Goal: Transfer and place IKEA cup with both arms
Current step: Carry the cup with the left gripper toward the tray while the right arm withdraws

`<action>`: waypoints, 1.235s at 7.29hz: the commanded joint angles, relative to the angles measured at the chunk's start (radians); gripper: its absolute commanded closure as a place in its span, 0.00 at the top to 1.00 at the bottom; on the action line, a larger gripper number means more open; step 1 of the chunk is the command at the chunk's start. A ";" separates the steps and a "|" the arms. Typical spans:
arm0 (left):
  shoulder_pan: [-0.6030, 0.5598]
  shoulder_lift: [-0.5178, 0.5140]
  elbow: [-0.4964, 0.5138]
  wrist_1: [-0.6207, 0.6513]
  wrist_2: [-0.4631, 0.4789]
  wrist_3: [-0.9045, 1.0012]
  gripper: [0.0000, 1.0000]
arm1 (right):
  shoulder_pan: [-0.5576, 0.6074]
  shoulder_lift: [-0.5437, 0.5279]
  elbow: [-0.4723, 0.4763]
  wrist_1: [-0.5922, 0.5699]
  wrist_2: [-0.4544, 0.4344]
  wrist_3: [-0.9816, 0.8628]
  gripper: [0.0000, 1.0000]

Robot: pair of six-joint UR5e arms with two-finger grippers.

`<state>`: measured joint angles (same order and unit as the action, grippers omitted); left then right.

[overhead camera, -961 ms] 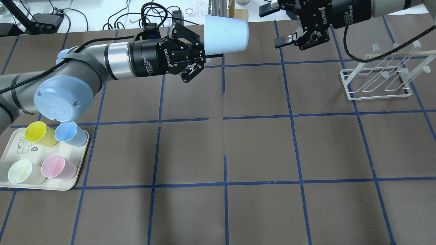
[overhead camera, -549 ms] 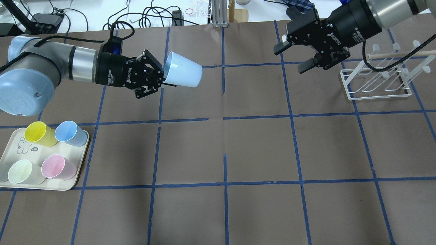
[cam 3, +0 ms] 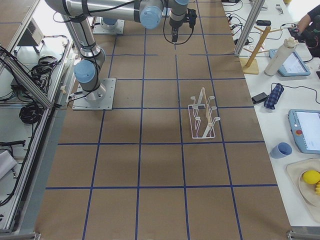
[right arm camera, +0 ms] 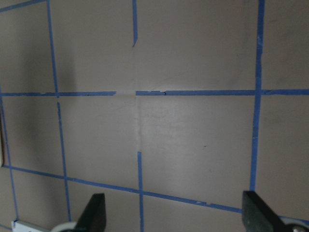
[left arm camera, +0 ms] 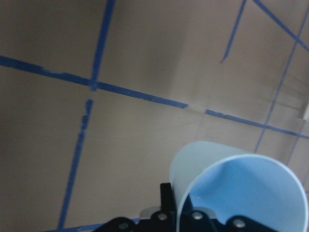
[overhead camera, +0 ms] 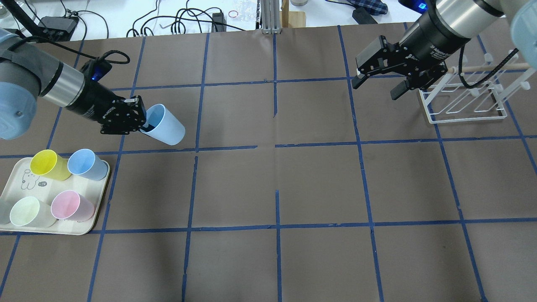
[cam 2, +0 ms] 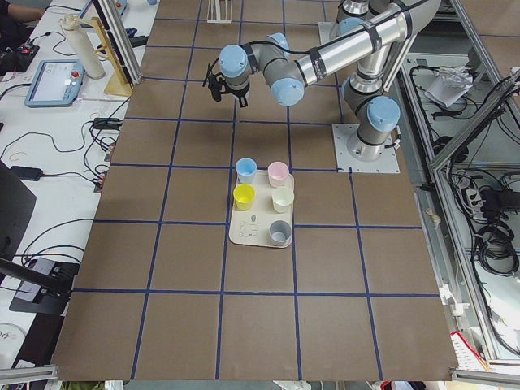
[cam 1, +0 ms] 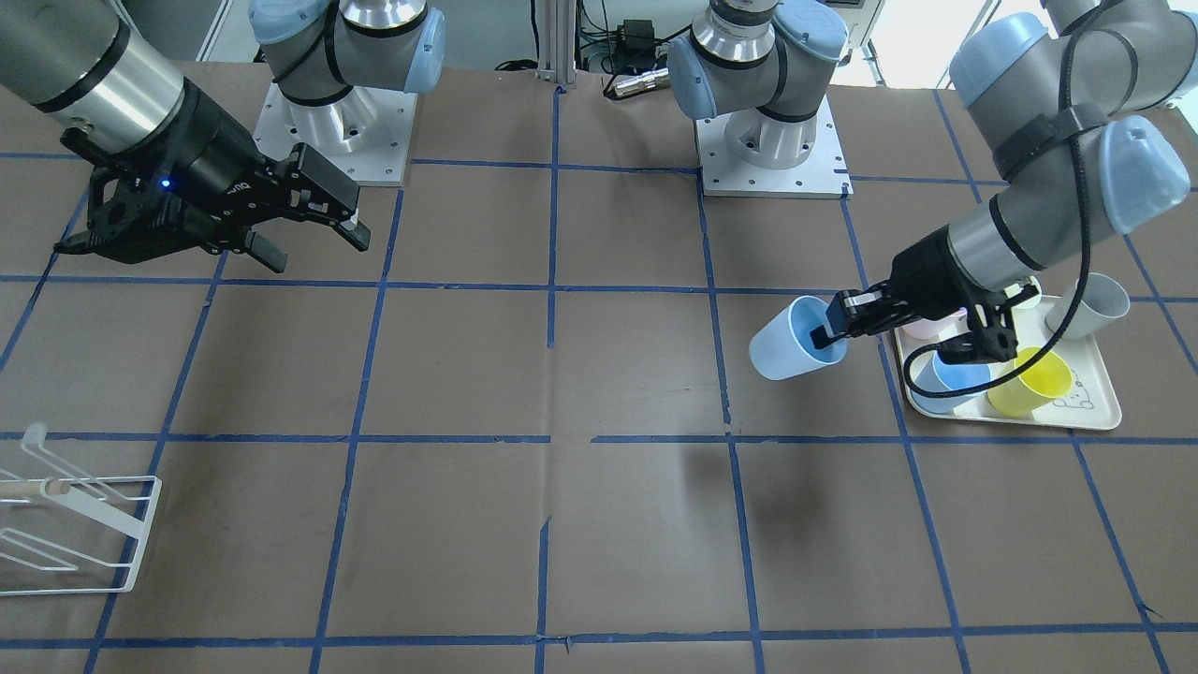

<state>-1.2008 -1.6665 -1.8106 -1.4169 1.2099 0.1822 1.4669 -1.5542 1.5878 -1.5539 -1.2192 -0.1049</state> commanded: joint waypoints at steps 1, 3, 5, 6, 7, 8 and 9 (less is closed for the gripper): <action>0.087 -0.016 0.130 -0.072 0.173 0.161 0.00 | 0.056 0.002 -0.028 -0.020 -0.141 0.078 1.00; 0.252 -0.054 0.210 -0.129 0.263 0.407 0.00 | 0.079 -0.004 -0.035 -0.044 -0.265 0.129 1.00; 0.431 -0.134 0.255 -0.096 0.286 0.700 0.00 | 0.081 -0.016 -0.023 -0.086 -0.345 0.105 1.00; 0.478 -0.200 0.313 -0.099 0.287 0.802 0.00 | 0.081 -0.021 -0.022 -0.089 -0.417 0.112 1.00; 0.516 -0.266 0.353 -0.074 0.290 0.907 0.00 | 0.081 -0.018 -0.022 -0.100 -0.402 0.122 1.00; 0.532 -0.332 0.347 0.072 0.289 0.957 0.00 | 0.081 -0.015 -0.022 -0.106 -0.401 0.132 1.00; 0.534 -0.378 0.353 0.126 0.289 0.983 0.00 | 0.081 -0.015 -0.022 -0.101 -0.367 0.157 1.00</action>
<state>-0.6819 -1.9753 -1.4676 -1.3848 1.4986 1.1092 1.5478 -1.5703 1.5658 -1.6549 -1.6105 0.0284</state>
